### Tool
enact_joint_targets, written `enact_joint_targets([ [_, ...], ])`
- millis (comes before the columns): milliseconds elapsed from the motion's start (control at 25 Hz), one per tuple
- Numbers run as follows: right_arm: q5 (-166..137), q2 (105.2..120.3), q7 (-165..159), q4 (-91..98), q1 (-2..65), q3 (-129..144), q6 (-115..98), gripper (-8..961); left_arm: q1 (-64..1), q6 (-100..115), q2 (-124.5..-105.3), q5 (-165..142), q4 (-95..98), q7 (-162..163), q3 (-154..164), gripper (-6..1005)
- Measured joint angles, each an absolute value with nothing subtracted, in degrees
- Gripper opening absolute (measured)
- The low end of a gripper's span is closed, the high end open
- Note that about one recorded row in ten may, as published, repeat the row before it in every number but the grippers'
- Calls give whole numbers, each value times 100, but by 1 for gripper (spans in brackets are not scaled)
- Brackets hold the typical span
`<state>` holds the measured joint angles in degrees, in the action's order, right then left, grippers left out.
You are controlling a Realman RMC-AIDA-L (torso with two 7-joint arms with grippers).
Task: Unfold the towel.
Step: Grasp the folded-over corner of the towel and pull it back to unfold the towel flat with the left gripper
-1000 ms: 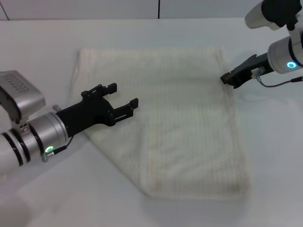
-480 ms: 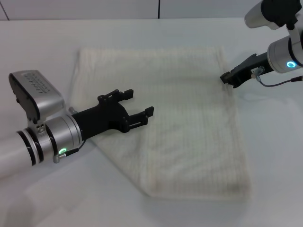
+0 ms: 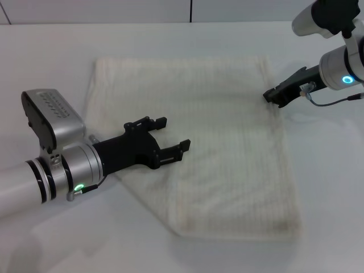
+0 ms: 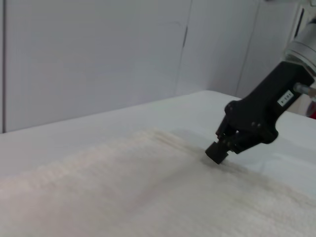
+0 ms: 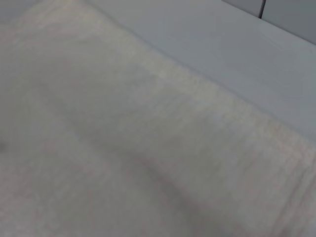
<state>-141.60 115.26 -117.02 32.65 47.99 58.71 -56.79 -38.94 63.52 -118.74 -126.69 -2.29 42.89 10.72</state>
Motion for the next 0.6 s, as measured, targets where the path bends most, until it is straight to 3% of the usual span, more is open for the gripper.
enact_joint_targets([
  [600,-14188,11596,-11703,3260,4775,5871,-5657,-1,-3902,6357,-11867,-12935,-273,4300,1072,812],
])
